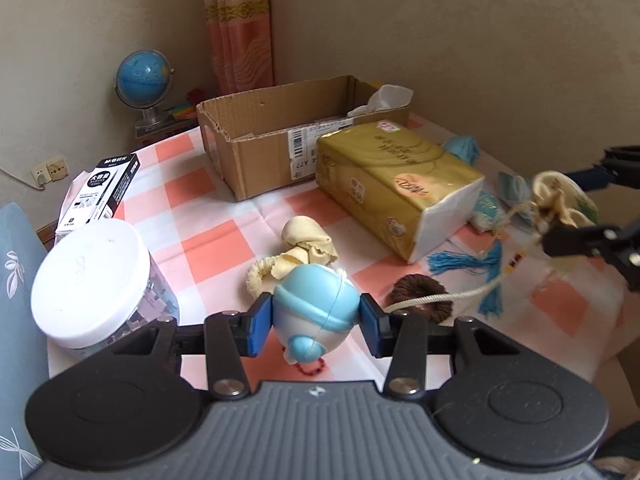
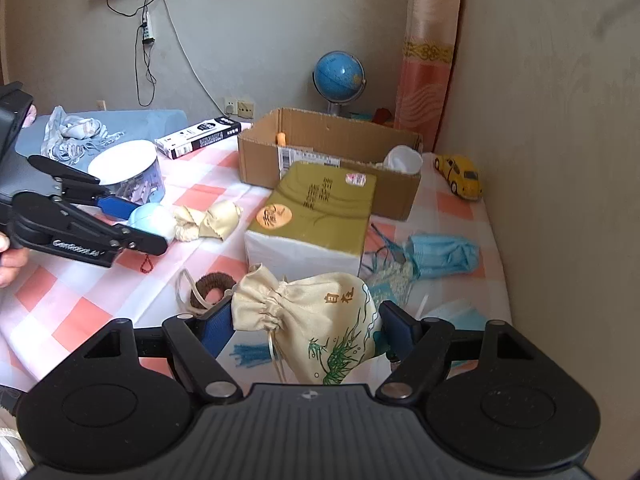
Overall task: Organize soft objects
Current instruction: 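Lower pouch into cardboard box and open right gripper while left lifts blue toy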
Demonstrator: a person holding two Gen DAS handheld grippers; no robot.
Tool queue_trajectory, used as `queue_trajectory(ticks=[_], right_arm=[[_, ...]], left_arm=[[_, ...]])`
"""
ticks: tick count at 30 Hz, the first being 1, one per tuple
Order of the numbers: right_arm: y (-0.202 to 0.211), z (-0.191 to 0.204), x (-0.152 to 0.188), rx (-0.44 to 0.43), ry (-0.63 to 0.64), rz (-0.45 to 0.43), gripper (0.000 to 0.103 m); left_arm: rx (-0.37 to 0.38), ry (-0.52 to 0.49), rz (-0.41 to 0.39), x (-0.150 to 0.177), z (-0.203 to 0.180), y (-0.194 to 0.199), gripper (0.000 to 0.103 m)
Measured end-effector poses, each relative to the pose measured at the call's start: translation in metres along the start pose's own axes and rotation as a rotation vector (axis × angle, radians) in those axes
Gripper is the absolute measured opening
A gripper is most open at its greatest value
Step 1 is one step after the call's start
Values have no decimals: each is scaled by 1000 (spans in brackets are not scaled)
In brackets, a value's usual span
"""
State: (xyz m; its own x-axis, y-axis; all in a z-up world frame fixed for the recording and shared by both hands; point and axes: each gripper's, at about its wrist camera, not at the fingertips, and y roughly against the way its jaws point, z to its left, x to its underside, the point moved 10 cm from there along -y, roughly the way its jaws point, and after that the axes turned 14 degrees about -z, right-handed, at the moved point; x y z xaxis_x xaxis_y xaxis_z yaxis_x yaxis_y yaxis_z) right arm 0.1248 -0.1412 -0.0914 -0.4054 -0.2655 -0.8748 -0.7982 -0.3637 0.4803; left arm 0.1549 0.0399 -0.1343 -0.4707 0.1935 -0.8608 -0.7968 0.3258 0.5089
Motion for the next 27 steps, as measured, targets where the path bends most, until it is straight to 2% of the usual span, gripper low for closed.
queue_trajectory(ticks=[8,15,21,27], right_arm=[[5,1,-39,-25,28,-40,80],[-4,-8,-95,-20,83,-83,80],[-32,-25,-150,-3,95,-119,80],[-83,-40,-196,-4,67,-132,80]], left_arm=[[44,-42,-26,-9,-11,21,45],[89,-56,-56,-8,-25,33,45],[87,-55,-65,-2,-27,35,45],[64,-34,-76,2,-25,35,45]])
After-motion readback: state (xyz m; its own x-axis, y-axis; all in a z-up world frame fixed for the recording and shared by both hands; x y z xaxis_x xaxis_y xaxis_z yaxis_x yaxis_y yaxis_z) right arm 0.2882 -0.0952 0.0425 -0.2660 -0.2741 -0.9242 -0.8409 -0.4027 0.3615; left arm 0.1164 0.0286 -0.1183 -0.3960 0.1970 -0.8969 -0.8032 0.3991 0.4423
